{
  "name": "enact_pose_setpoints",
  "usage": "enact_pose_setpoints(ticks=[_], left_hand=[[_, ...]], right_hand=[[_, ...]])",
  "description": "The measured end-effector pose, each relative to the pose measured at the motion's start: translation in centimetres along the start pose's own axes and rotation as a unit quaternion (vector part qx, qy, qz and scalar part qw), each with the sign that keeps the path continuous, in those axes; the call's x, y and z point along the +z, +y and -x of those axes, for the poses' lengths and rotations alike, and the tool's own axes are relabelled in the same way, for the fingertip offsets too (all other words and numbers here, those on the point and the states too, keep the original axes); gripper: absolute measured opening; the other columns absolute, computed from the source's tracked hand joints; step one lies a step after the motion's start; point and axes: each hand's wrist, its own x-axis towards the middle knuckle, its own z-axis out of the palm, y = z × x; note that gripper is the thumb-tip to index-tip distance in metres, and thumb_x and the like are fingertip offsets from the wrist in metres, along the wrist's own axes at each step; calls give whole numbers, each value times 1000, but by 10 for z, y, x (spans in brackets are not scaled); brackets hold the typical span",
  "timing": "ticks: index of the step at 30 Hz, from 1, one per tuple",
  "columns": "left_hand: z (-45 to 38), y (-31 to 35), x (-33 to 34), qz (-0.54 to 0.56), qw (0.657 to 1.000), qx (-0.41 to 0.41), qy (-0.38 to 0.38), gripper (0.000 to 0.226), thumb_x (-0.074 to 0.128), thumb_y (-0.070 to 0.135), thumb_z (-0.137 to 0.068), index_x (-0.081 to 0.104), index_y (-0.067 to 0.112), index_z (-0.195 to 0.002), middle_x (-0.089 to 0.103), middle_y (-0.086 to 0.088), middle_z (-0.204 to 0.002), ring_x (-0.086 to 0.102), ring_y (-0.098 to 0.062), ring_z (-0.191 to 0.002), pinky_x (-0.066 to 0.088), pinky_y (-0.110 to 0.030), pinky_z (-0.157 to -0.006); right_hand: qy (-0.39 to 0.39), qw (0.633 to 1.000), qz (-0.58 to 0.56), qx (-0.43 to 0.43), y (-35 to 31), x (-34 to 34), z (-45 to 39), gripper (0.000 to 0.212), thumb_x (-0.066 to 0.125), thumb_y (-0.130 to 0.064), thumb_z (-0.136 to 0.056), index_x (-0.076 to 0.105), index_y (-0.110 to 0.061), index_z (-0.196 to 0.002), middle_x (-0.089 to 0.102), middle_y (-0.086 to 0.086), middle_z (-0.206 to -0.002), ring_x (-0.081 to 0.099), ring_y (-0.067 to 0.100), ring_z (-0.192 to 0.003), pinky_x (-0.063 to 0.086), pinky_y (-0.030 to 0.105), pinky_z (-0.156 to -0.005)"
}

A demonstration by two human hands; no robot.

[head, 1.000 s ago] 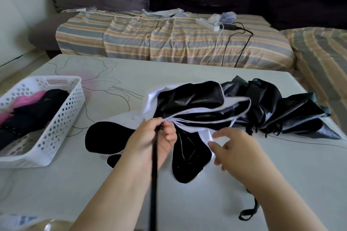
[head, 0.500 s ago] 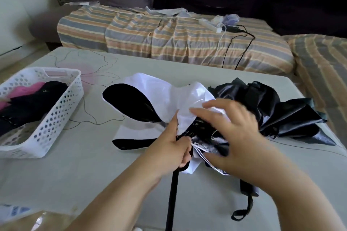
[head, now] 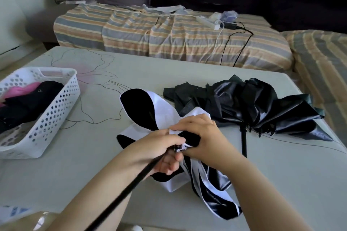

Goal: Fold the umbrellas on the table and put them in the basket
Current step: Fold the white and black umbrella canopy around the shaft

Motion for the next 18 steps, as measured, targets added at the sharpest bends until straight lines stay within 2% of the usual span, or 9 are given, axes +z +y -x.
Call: enact_pose_setpoints(ticks=[2,5,8,10,12,14,15,17,18], left_hand=[[2,2,-2,19,1000,2,13,18,48,29,-98,52,13,-104,55,-12,-56,47,-16,-35,35,-19,-34],[6,3,-9,12,997,32,63,25,41,38,-100,49,22,-116,66,-20,-66,55,-20,-39,41,-21,-35],[10,0,-23,-10,978,132,160,20,41,16,-102,53,22,-117,67,-18,-62,58,-23,-41,46,-22,-37],[15,-3,-36,-63,955,198,210,33,40,-5,-96,61,16,-112,68,-11,-62,62,-21,-46,50,-23,-43],[20,-6,-44,-124,937,245,214,38,49,-8,-89,63,21,-110,72,-3,-78,69,-15,-65,54,-19,-58],[26,-9,-44,-141,935,291,144,37,66,14,-78,63,29,-111,69,4,-101,69,-10,-89,55,-23,-78],[29,-10,-41,-136,935,308,108,41,68,29,-71,62,33,-112,67,8,-108,67,-9,-97,54,-25,-84],[28,-11,-31,-150,927,334,82,42,62,46,-70,63,36,-111,65,13,-115,64,-7,-107,52,-26,-90],[25,-12,-27,-156,921,347,89,41,60,50,-72,63,37,-111,65,13,-117,62,-5,-110,50,-21,-91]], right_hand=[[7,1000,-18,2,1,4,-1,48,60,-40,-63,63,-42,-110,56,-26,-103,41,3,-102,37,38,-96],[12,1000,-4,1,2,8,-5,45,60,-49,-65,68,-40,-108,54,-28,-101,42,9,-98,37,37,-94],[33,999,-20,6,5,8,-6,43,75,-49,-67,70,-35,-107,55,-28,-102,46,14,-98,37,30,-92],[40,997,-47,40,6,4,-5,42,83,-37,-69,71,-31,-109,58,-25,-104,45,12,-103,34,21,-94],[42,994,-68,72,7,-2,-5,40,83,-30,-71,69,-34,-109,58,-24,-107,43,5,-107,29,7,-92],[56,991,-81,94,6,-5,-6,40,82,-27,-74,67,-38,-109,58,-25,-109,41,0,-109,27,2,-89],[65,990,-78,100,5,-5,-7,40,81,-27,-75,66,-38,-110,58,-25,-110,41,1,-109,27,4,-91],[80,992,-27,90,5,0,-7,41,76,-33,-78,65,-36,-117,57,-23,-113,40,4,-108,24,13,-98],[83,993,9,78,6,4,-7,42,72,-40,-80,63,-35,-121,56,-22,-114,39,5,-109,20,15,-100]])
